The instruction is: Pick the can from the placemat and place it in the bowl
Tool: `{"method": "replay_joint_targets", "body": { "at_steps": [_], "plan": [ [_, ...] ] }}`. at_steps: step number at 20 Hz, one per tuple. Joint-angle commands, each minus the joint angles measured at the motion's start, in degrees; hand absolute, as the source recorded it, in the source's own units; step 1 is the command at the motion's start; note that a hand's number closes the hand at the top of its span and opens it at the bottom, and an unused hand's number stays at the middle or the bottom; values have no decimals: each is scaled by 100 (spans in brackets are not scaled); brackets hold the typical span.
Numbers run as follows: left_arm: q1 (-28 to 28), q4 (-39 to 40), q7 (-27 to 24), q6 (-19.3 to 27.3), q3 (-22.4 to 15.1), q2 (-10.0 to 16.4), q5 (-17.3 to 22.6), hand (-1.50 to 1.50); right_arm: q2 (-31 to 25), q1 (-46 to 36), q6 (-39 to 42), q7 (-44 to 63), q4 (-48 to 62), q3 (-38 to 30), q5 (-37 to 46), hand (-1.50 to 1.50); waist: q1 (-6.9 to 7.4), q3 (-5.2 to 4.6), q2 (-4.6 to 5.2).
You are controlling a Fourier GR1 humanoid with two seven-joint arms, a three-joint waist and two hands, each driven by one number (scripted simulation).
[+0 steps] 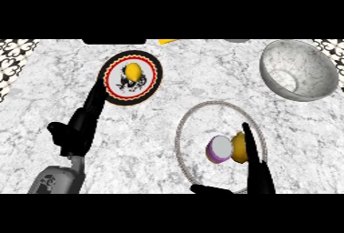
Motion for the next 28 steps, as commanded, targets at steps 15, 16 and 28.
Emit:
{"method": "replay_joint_targets", "body": {
  "at_steps": [15, 16, 28],
  "plan": [
    [82, -277, 264, -274, 283, -390, -471, 0, 42, -363, -638, -655, 1654, -349, -315, -150, 3, -1, 0],
    [63, -59, 24, -383, 402, -305, -382, 0, -52, -244, -777, -1055, 2058, -434, -403, -150, 1, -1, 5],
    [421, -423, 83, -579, 448, -347, -466, 0, -144, -1023, -93, -1043, 2652, -239, -295, 150, 62, -1, -3]
  ]
}}
